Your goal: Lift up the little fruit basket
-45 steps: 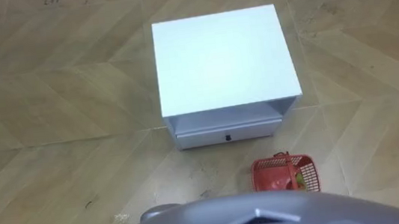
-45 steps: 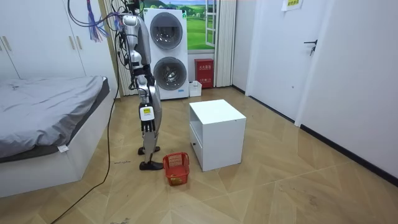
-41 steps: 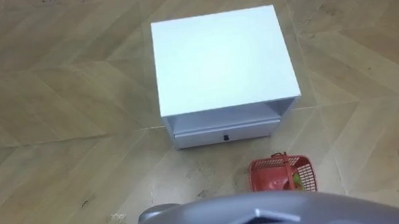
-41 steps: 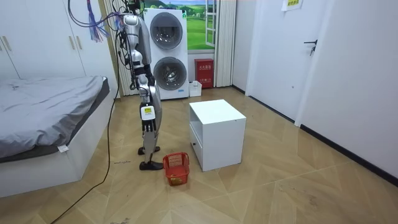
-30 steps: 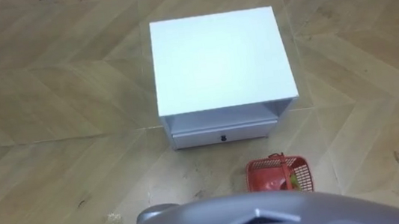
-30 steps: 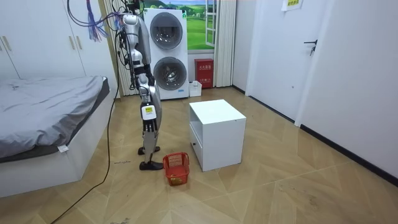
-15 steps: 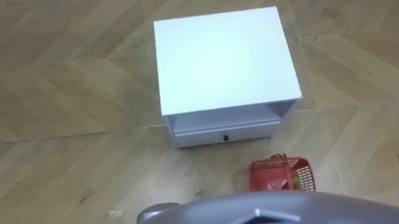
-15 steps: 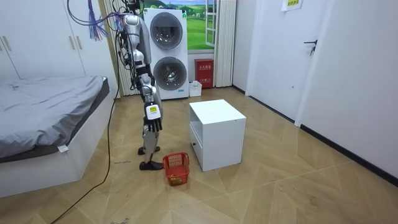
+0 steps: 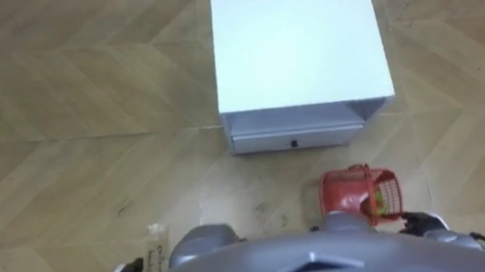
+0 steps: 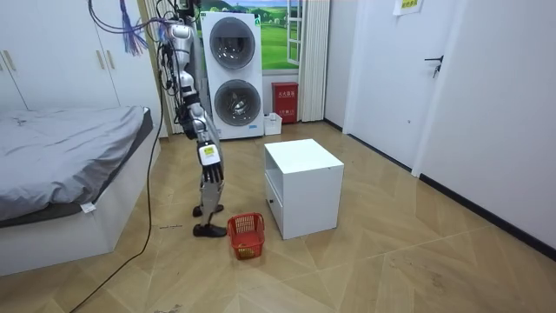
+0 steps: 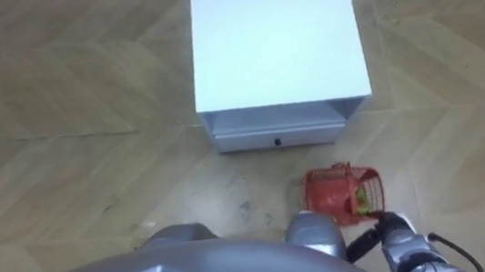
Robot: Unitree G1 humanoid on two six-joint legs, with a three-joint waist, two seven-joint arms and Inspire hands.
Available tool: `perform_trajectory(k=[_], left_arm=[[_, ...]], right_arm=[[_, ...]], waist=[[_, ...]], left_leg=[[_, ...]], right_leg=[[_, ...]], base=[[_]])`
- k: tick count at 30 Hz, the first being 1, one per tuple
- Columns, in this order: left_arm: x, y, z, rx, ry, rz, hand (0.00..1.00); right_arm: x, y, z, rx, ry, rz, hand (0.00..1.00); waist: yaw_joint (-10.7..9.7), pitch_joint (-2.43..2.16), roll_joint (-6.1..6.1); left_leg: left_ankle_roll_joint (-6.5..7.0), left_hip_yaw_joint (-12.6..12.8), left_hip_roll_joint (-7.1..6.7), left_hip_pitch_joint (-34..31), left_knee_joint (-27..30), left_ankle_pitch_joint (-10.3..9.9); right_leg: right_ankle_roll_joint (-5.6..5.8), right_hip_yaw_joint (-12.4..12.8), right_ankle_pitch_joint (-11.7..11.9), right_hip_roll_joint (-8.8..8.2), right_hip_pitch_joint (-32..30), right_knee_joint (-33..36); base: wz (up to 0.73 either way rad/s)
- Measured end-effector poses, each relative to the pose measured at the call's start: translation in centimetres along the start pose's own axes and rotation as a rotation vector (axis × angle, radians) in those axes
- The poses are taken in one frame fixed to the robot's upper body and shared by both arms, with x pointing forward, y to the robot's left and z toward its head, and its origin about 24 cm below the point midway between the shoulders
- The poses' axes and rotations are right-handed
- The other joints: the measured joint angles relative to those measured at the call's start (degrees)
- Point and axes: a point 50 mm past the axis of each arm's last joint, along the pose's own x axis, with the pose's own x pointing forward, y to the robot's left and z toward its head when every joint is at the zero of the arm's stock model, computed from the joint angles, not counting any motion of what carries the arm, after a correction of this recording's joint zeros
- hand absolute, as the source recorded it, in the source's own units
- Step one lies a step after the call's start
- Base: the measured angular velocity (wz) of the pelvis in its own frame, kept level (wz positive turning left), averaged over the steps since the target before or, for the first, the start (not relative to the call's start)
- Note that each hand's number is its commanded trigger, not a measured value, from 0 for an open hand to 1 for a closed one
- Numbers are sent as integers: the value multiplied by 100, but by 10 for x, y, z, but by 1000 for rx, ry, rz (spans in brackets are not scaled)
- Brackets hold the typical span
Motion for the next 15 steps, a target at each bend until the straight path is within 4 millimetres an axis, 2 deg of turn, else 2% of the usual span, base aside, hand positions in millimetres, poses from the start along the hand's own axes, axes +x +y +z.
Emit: perform_trajectory(k=[1,2,3,4,6,8,9,10,11,12,13,14,15], left_arm=[[-1,3,-3,2,5,16,0],[-1,4,-5,0,7,20,0],[-1,4,-8,-3,12,21,0],[-1,5,-7,-4,7,22,0],[-1,4,-7,-25,3,24,0],[0,7,-3,-57,-9,47,0],[1,10,5,-74,-25,69,0],[2,13,16,-100,-50,91,0],[3,14,22,-106,-65,102,0],[4,15,34,-125,-93,119,0],[5,10,48,-147,-117,118,0],[5,10,53,-151,-127,123,0],[5,13,55,-160,-136,147,0]], right_arm=[[0,0,-1,29,-1,-7,0],[0,-1,0,41,-3,-7,0],[0,-2,4,39,-13,-10,0],[0,-5,4,37,-17,-15,0],[1,-6,10,69,-36,-25,0],[1,-5,25,135,-77,-19,0],[1,-4,40,196,-122,-19,0],[0,-4,59,242,-173,-24,0],[-1,-6,68,268,-196,-27,0],[-3,-10,86,322,-241,-41,0],[-5,-18,100,371,-282,-77,0],[-6,-18,104,386,-291,-87,0],[-10,-15,117,407,-328,-97,0]], waist=[[56,-1,-62],[96,-18,-95],[205,-72,-154],[250,-78,-195],[334,-68,-236],[356,-49,-357],[348,-52,-459],[355,-15,-534],[360,-2,-554],[349,18,-559],[281,72,-420],[338,65,-398],[442,21,-410]], left_leg=[[51,97,-42,-49,-6,32],[76,134,-68,-110,9,48],[106,158,-80,-333,140,62],[144,163,-79,-543,268,86],[159,159,-57,-942,473,141],[158,168,-37,-1424,674,225],[163,188,-25,-1826,863,270],[160,193,16,-2260,1187,284],[157,192,53,-2500,1401,275],[159,169,102,-3017,1855,232],[151,-49,137,-3378,2336,206],[110,-110,138,-3514,2520,163],[10,-221,110,-3786,2915,16]], right_leg=[[-10,12,-44,-154,0,785],[-18,56,-47,-227,13,1175],[-8,127,-29,-329,111,1823],[27,261,8,-366,294,2137],[70,406,141,-396,637,2203],[106,505,300,-428,860,2027],[141,515,423,-467,993,1740],[184,513,487,-466,1071,1393],[186,498,487,-460,1102,1222],[342,476,286,-448,1090,1025],[326,315,-15,-357,911,1407],[261,336,-144,-357,774,1645],[243,409,-434,-377,538,2150]], base=[[0],[-10],[-10],[-6],[-2],[-3],[5],[7],[11],[39],[38],[28],[0]])
